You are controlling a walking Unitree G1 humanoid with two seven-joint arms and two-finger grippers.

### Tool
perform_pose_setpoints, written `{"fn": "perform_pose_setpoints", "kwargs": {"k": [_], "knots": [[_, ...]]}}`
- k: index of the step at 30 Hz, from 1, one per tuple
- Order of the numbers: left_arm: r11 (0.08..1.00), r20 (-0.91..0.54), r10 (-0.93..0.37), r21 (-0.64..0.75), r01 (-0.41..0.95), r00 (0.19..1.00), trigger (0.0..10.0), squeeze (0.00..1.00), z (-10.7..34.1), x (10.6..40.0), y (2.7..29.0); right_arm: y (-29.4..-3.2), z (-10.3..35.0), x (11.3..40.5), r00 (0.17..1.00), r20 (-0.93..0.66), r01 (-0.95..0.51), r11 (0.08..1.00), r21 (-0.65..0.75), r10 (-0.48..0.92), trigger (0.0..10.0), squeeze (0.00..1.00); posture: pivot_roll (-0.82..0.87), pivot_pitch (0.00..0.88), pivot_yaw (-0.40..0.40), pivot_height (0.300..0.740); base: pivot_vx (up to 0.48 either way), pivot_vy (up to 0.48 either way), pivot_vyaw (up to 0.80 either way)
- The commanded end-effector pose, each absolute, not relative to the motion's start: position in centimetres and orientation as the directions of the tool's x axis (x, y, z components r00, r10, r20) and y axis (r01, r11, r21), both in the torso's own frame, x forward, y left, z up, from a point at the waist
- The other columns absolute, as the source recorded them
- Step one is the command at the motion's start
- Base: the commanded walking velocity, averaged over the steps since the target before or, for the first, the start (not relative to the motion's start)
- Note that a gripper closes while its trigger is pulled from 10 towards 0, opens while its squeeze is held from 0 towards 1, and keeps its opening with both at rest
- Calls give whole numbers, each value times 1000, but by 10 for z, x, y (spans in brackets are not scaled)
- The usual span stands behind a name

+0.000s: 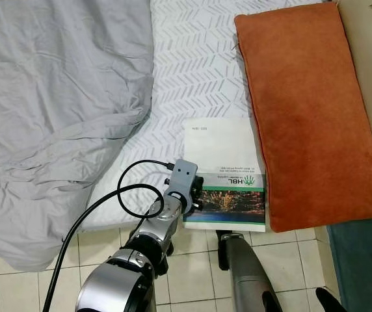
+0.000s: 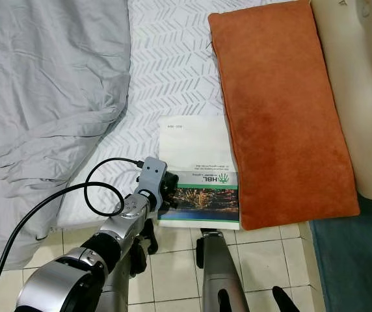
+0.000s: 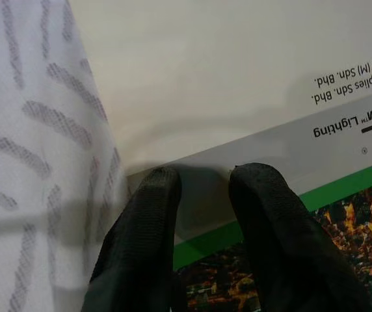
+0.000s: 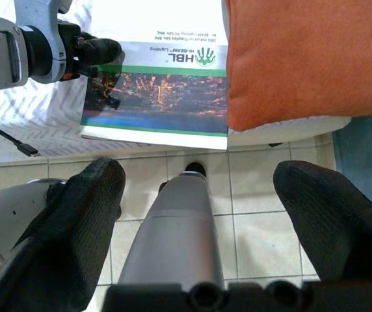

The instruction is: Clean up the room

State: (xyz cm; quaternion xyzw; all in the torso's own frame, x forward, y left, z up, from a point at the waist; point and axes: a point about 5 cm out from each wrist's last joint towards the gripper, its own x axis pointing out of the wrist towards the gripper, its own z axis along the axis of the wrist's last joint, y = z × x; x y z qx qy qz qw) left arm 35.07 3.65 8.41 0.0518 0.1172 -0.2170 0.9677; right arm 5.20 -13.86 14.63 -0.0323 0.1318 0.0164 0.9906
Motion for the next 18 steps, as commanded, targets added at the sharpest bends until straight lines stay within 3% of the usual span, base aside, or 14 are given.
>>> {"fn": "perform_pose_setpoints", "kwargs": {"k": [1, 6, 9, 13, 18], "knots": [[861, -336, -478, 2, 508, 812, 10000, 0, 65, 328, 0, -137, 140, 44, 947, -318, -52, 998, -47, 34, 10000, 0, -480, 780, 110, 740, 0, 0, 0], [891, -388, -367, 114, 439, 845, 10000, 0, 61, 334, 19, -136, 139, 44, 946, -321, -57, 997, -48, 38, 10000, 0, -478, 779, 108, 740, 0, 0, 0], [918, -395, -273, 165, 361, 877, 10000, 0, 57, 339, 44, -136, 138, 44, 945, -323, -67, 997, -42, 50, 10000, 0, -468, 779, 112, 740, 0, 0, 0], [930, -405, -245, 161, 332, 881, 10000, 0, 52, 338, 54, -135, 138, 42, 942, -328, -84, 996, -23, 72, 10000, 0, -455, 773, 115, 740, 0, 0, 0], [943, -449, -169, 186, 277, 877, 10000, 0, 33, 330, 86, -123, 133, 36, 904, -367, -200, 976, 90, 219, 10000, 0, -437, 770, 109, 740, 0, 0, 0]]}}
